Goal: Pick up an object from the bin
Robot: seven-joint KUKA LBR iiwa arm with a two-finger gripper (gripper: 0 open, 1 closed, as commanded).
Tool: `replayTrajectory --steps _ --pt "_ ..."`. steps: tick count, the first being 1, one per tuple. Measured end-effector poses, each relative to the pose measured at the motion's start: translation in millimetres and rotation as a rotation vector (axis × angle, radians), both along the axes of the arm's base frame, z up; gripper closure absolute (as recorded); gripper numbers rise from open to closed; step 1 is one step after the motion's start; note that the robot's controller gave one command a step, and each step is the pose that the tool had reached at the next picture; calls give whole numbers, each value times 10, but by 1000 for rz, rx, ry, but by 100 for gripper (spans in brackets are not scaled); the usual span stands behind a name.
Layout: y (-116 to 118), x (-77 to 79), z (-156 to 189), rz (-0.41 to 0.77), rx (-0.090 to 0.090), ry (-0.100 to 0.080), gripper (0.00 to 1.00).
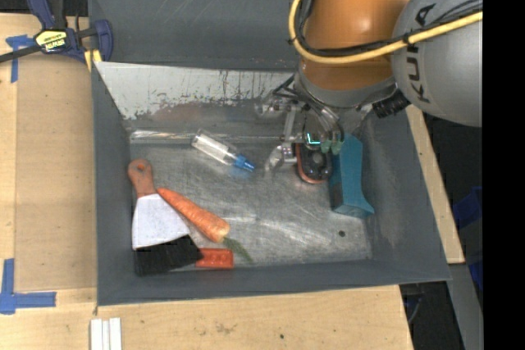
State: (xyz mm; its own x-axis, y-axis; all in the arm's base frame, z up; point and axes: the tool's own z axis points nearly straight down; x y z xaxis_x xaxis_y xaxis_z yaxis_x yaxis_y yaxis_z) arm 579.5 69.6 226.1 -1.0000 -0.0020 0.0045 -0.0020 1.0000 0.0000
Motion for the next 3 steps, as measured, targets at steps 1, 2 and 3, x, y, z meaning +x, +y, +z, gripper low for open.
replayTrajectory --steps 1,2,3 --pt "-1 16 43 -1 1 -8 0" --pt "335 265 -747 -47 2 -12 0" --pt "728 456 -638 -44 2 -9 0"
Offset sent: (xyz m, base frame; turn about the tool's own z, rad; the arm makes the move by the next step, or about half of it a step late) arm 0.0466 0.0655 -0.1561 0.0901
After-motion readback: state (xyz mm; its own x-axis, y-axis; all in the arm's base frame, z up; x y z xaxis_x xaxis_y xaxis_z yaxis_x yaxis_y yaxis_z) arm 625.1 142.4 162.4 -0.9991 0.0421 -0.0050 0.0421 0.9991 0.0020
